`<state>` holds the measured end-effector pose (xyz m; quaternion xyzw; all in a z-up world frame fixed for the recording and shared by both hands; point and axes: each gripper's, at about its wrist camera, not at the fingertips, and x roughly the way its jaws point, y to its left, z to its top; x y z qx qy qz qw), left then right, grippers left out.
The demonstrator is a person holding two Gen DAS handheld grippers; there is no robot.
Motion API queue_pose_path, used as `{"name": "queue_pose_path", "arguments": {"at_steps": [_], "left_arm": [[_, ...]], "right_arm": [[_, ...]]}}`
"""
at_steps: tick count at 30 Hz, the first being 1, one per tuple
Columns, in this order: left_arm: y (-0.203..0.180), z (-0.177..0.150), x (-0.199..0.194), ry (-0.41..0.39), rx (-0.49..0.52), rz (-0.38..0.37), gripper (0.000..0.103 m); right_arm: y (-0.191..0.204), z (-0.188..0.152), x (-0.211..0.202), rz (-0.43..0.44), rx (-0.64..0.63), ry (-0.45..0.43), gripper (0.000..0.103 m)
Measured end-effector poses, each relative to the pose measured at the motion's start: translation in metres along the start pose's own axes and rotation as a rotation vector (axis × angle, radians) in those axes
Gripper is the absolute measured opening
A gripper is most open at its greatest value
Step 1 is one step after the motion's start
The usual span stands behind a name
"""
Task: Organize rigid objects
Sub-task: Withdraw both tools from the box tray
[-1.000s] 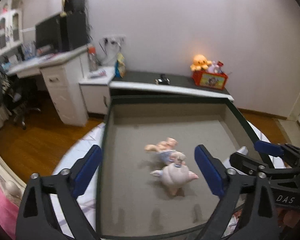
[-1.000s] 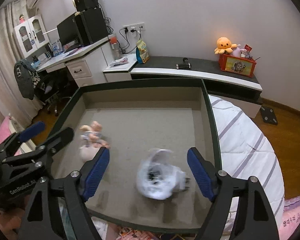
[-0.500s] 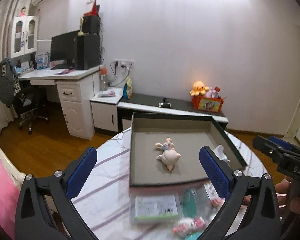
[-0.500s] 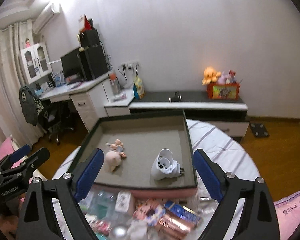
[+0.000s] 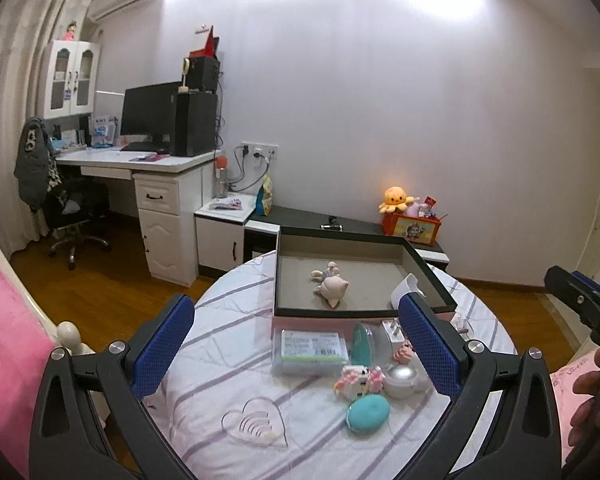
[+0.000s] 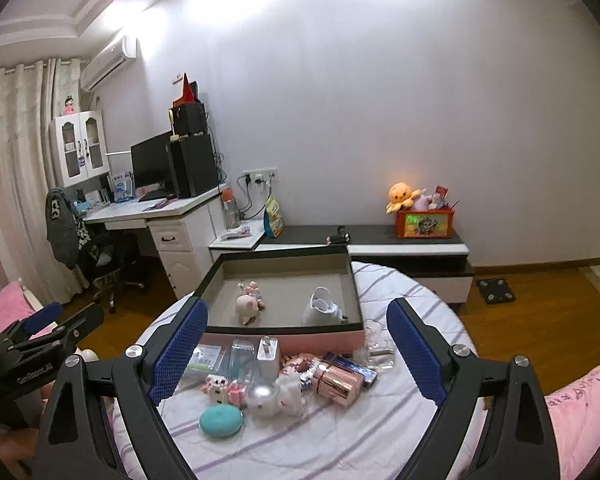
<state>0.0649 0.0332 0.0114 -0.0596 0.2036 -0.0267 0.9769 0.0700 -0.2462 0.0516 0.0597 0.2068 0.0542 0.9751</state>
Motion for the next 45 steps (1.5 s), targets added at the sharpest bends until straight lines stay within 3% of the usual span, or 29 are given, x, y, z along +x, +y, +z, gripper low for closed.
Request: {"name": "queue_pose_path", "arguments": {"at_steps": [13,28,45], "left_arm": [[-0.009,-0.028,-0.042,-0.009,0.039,-0.007,0.103],[-0.011,-0.029,-0.05,-0.018,0.037,-0.019,0.103],[-0.017,-0.041,-0.04,0.029,0.046,-0.033,0.103]], "right_arm": [[0.005,-0.041,-0.046,-0.044,0.005,-0.013,0.093],[0.013,-0.043,-0.049,-0.038,-0.009,-0.015,0.093],[0.002,-0.047,-0.043,-0.056,0.005,0.016,0.093]]}}
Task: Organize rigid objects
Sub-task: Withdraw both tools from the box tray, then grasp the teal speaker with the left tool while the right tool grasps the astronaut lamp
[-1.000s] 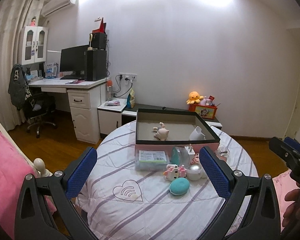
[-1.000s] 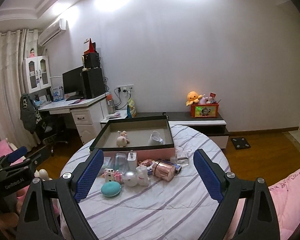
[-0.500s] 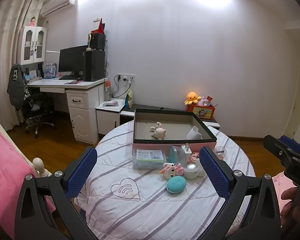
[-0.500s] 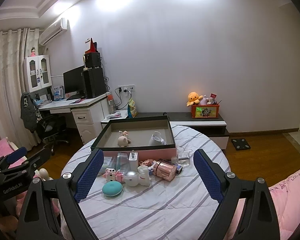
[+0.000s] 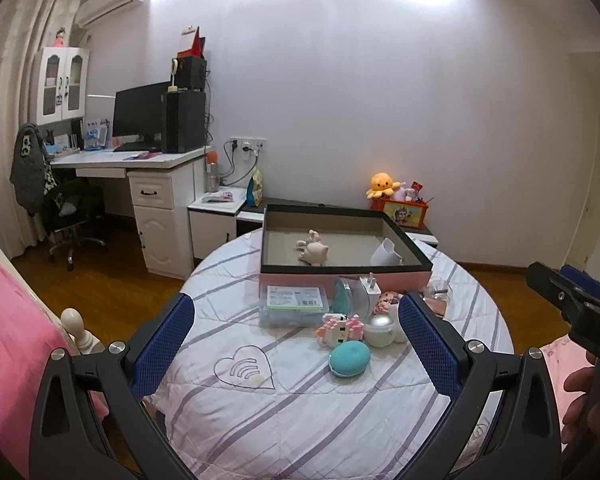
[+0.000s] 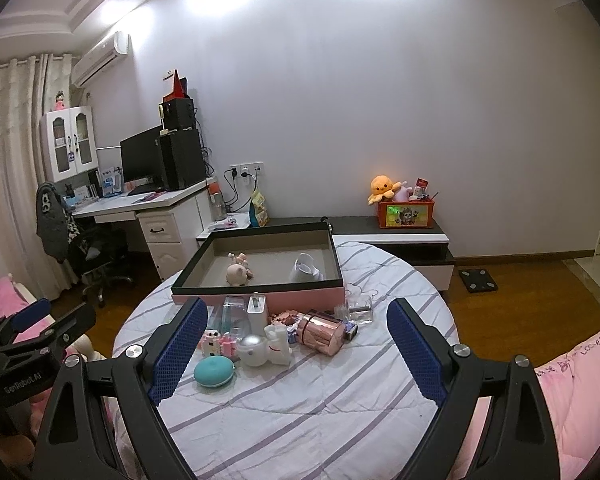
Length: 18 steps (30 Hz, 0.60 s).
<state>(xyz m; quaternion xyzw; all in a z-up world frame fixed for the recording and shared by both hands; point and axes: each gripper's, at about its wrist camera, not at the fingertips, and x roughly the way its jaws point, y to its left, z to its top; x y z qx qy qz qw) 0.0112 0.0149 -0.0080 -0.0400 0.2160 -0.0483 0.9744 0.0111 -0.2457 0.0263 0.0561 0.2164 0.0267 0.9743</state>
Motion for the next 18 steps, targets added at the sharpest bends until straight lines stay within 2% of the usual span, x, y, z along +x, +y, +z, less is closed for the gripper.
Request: {"name": "queue_pose_path", "arguments": {"at_steps": [7,18], "left_arm": [[-0.015,-0.023,0.036,0.106,0.02,-0.032,0.103],[-0.028,-0.063,0.114,0.297,0.036,-0.034,0.103]], "right_arm": [[-0.01,-0.008,0.014,-0.02,0.011,0.039,0.093],[-0.024,-0.039,0.062,-0.02,0.015,0.176,0.093]]}}
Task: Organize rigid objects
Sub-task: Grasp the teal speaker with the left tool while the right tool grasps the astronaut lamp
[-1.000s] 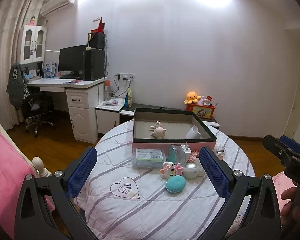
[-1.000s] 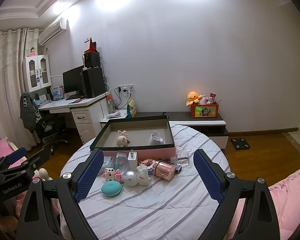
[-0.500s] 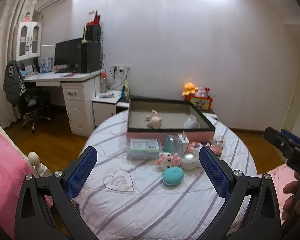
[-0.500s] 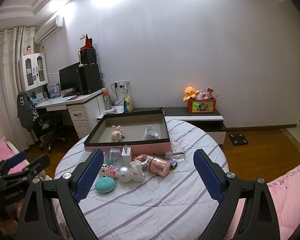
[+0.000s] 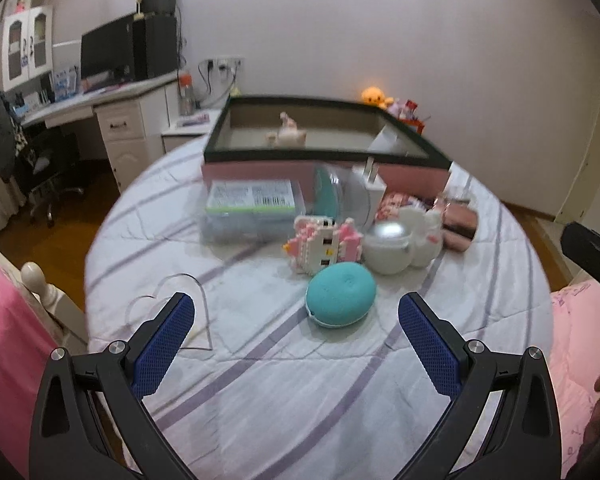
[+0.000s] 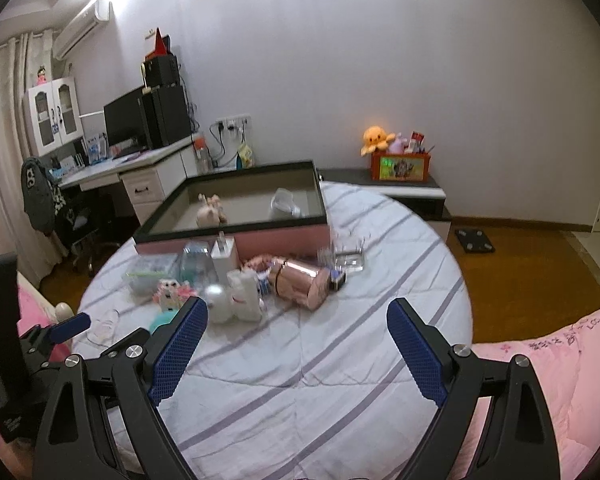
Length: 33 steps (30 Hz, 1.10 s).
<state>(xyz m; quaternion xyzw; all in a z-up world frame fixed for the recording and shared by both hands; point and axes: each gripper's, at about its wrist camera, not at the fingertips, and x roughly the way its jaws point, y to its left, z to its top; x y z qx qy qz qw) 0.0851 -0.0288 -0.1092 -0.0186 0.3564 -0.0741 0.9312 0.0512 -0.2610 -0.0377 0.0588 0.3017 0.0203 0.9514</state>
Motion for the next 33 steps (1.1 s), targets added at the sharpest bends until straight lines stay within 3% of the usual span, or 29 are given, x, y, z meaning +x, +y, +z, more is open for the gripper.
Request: {"name": "queue_pose_path", "arguments": {"at_steps": [9,13,15,21,33], "left_arm": [[-0.011,0.005,0.05,0.116,0.019,0.009,0.103],[-0.016,0.009,0.057,0.149,0.049,-0.04,0.099],[-0.017,0.008,0.056,0.144,0.06,-0.05,0.081],[-0.01,0.01,0.048,0.118,0.061,-0.138,0.049],[0.018,0.006,0.028,0.057,0.027,-0.089,0.049]], "right_arm": [[-0.014,-0.014,0.028,-0.006,0.019,0.07,0.093],[-0.016,-0.016,0.038,0.0,0.022,0.095,0.093],[-0.014,-0.017,0.044,0.017,0.017,0.108,0.093],[0.001,-0.015,0.064,0.046,-0.014,0.149,0.093],[0.039,-0.004,0.108,0.125,-0.089,0.219,0.093]]}}
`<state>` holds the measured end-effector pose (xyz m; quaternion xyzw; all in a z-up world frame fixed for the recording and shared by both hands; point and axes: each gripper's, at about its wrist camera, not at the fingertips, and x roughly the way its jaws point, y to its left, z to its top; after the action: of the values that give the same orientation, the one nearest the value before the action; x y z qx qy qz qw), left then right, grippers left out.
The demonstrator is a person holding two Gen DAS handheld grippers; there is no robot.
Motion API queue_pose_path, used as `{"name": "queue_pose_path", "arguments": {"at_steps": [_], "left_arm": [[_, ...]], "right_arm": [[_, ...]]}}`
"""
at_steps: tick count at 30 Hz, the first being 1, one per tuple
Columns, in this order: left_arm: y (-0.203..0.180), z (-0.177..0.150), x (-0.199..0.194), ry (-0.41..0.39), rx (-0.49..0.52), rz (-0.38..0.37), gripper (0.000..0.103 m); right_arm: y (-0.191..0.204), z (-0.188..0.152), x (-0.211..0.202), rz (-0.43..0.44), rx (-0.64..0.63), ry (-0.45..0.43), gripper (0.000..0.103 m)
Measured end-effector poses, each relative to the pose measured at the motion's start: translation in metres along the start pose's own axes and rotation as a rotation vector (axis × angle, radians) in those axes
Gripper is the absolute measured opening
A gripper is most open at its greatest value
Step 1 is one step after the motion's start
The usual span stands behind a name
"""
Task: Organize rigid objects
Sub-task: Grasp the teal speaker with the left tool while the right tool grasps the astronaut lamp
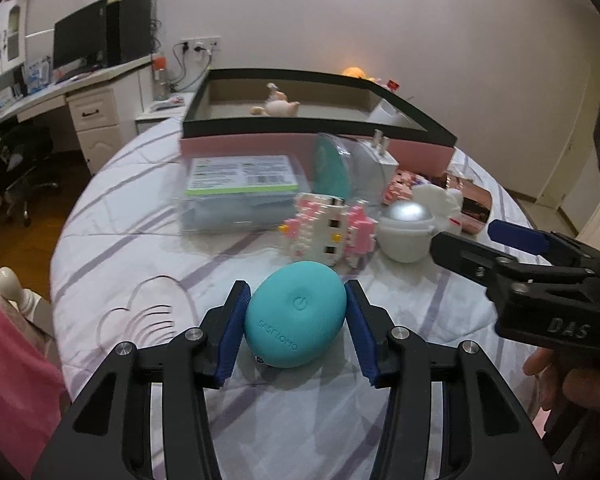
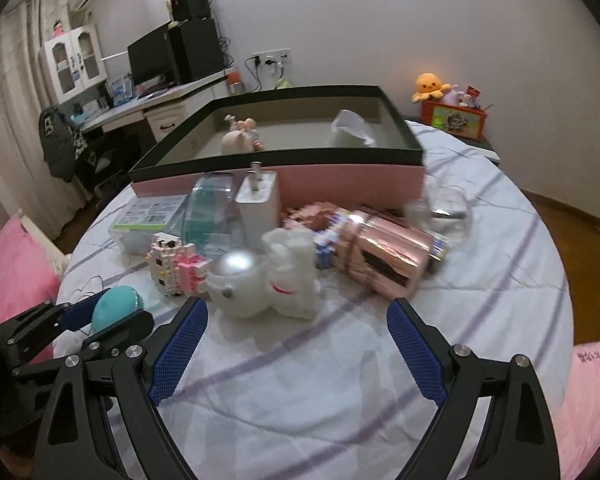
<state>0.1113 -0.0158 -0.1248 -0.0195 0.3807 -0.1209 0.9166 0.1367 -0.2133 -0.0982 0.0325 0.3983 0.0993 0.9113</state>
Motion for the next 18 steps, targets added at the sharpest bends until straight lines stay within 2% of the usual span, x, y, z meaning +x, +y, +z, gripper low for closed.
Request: {"name": "queue_pose_path", "arguments": {"at_steps": [11,14,18], "left_arm": [[0.014,-0.002,0.002,-0.005,-0.036,0.002,0.049],[0.015,-0.003,0.001,-0.009,-0.037,0.003,0.049],[0.018,-0.003,-0.001,-0.012,-0.044,0.004,0.049]], "right_arm": [[0.015,0.011,0.041,-0.024,-0.042,0.079,0.092],[0.013,0.009,0.043,-0.004,-0.034,0.078,0.072],[0.007,0.006,0.031,0.014,-0.019,0.047,0.072]]}}
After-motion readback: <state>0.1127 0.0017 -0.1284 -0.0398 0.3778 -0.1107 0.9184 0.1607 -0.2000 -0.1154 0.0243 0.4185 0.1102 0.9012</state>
